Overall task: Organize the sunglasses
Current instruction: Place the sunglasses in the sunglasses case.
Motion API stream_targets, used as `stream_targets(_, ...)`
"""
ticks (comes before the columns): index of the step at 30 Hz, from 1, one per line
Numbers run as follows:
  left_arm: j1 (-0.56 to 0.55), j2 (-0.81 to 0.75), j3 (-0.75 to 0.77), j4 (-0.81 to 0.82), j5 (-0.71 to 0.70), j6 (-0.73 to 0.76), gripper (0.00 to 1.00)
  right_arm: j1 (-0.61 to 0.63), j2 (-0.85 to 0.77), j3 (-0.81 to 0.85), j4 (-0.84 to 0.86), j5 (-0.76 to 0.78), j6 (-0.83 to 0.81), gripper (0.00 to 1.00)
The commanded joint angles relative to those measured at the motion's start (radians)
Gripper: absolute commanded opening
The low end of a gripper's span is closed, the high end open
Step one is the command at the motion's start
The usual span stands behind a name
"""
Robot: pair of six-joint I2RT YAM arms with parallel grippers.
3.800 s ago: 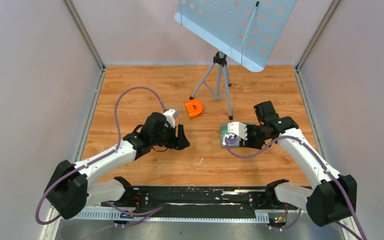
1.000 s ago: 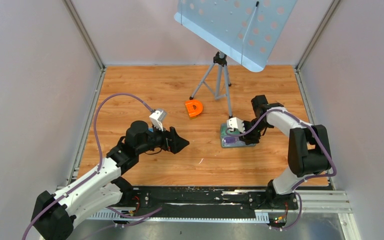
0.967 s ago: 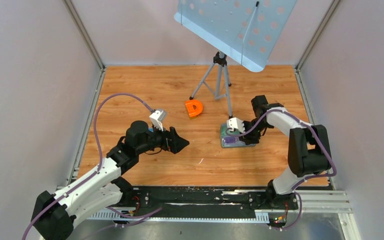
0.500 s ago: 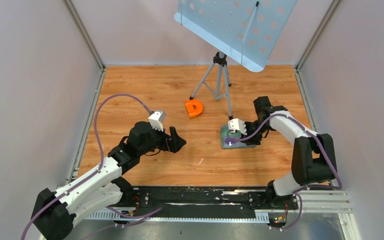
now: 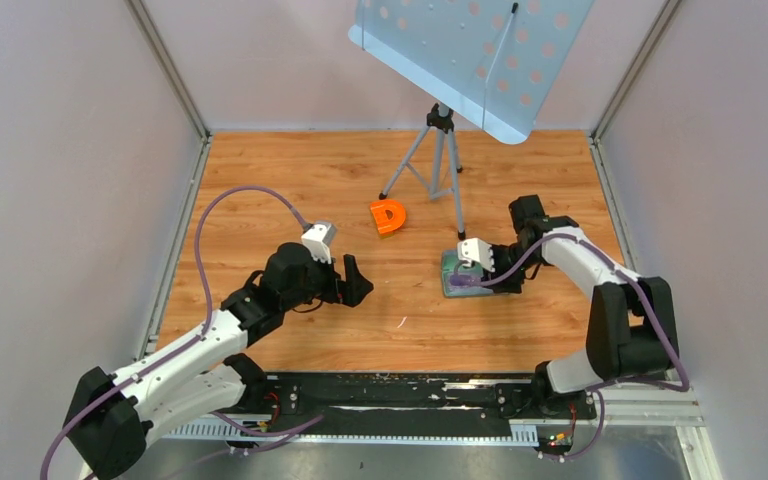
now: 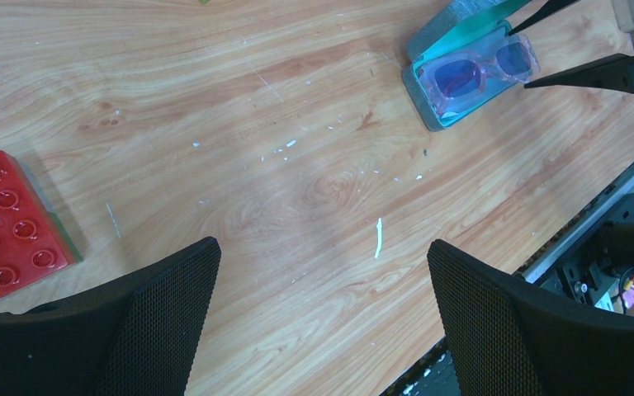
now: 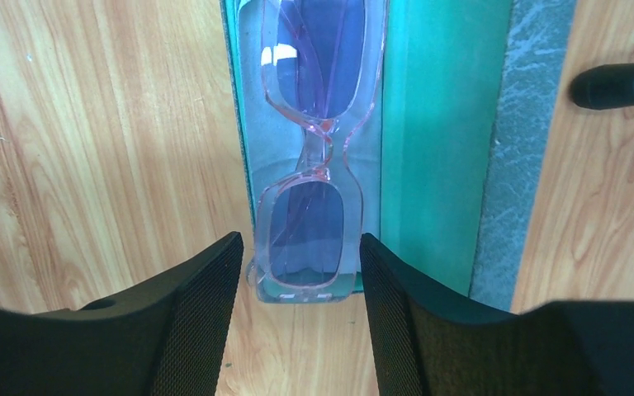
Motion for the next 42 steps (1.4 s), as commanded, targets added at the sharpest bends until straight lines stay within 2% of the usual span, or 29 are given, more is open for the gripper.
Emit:
stream_targets(1,-0.008,-0.002,0.020,0.026,-0.016,0.008,1.00,-0.019,-0.078,-0.060,0.058,0.017,0.028,0.57)
stream_targets(10,-0.014,0.003,0.028,0.032,0.004,0.009,1.00,-0.019,-0.045,-0.076,0.086,0.043,0.008,0.55)
stream_targets(14,-0.014,0.002,0.026,0.029,0.005,0.011,1.00,-0.018,-0.059,-0.097,0.153,0.056,0.043,0.54)
stream_targets(20,-0.015,0.012,0.011,0.059,0.017,-0.006,1.00,-0.017,-0.134,-0.188,0.263,0.073,0.063,0.52)
stream_targets(27,-0.030,0.033,0.011,0.084,0.020,-0.015,1.00,-0.017,-0.253,-0.212,0.218,0.058,0.081,0.52)
stream_targets(33,-0.062,0.028,0.015,0.088,-0.066,-0.023,1.00,-0.018,-0.382,-0.131,0.026,-0.014,0.082,0.55)
stream_targets(37,-0.078,0.020,-0.006,0.142,-0.147,-0.105,1.00,-0.019,-0.426,-0.083,-0.091,-0.055,0.084,0.56)
stream_targets(39,-0.108,-0.009,-0.036,0.137,-0.254,-0.188,1.00,-0.021,-0.438,-0.044,-0.107,-0.065,0.125,0.56)
stream_targets(42,-0.240,0.004,0.002,-0.040,-0.563,-0.293,1.00,-0.033,-0.406,0.043,-0.132,-0.094,0.187,0.52)
